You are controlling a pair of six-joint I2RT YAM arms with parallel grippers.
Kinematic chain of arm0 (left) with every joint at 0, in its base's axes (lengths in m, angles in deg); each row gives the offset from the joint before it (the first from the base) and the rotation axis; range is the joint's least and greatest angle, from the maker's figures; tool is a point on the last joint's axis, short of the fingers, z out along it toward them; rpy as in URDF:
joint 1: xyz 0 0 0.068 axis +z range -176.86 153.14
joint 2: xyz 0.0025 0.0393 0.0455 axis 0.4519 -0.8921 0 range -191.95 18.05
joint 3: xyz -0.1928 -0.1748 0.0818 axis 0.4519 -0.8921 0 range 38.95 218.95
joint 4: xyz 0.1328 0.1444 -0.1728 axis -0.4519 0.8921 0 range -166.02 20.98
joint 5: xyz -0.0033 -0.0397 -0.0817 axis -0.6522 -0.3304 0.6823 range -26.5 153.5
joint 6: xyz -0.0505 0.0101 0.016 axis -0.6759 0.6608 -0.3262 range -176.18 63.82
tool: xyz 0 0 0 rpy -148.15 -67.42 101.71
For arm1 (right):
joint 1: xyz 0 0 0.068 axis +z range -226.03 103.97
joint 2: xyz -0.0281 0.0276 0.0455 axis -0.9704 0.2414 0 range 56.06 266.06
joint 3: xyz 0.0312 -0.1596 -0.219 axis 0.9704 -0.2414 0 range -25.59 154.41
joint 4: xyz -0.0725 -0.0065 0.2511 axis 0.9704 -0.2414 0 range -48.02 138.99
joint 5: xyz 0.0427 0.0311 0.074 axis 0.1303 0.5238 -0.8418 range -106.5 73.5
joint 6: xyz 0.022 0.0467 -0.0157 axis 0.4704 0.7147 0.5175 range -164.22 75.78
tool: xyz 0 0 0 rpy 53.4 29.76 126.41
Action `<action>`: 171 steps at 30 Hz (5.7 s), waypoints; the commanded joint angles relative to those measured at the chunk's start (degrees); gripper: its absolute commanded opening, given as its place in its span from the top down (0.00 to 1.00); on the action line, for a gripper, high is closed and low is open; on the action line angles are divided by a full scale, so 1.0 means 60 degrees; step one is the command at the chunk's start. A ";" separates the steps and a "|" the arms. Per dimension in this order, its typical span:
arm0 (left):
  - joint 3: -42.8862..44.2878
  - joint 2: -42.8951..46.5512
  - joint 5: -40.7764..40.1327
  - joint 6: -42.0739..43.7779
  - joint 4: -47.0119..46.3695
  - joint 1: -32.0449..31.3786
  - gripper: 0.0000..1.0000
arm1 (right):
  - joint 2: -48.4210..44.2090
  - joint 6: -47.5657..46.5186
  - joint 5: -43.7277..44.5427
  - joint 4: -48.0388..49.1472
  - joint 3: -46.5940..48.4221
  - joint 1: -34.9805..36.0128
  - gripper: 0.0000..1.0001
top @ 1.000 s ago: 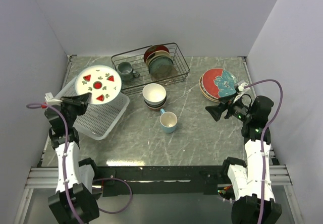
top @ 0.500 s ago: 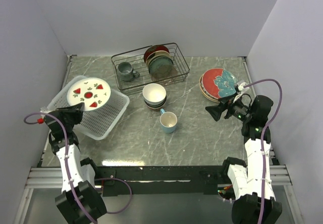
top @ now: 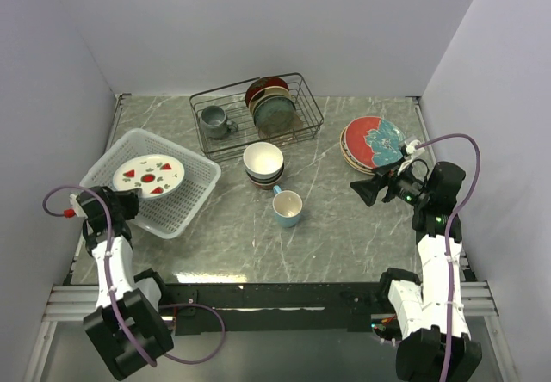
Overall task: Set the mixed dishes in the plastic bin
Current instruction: Place the plate in the plastic bin, then pick up the plate at the center of the board.
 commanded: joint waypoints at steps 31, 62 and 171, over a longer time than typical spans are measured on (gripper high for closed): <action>0.1977 -0.3395 -0.0218 0.0734 -0.1869 0.0051 0.61 | 0.0205 -0.0201 0.0113 0.0015 0.0489 -0.0045 0.00; 0.5771 -0.5359 -0.0891 0.1788 0.4532 0.0051 0.04 | 0.0161 -0.0274 0.0230 -0.0043 0.0548 -0.0045 0.00; 0.2666 0.2317 0.4528 0.7516 0.0798 -0.3713 0.01 | 0.1887 -0.3495 0.1898 -0.1844 0.2479 -0.0397 0.00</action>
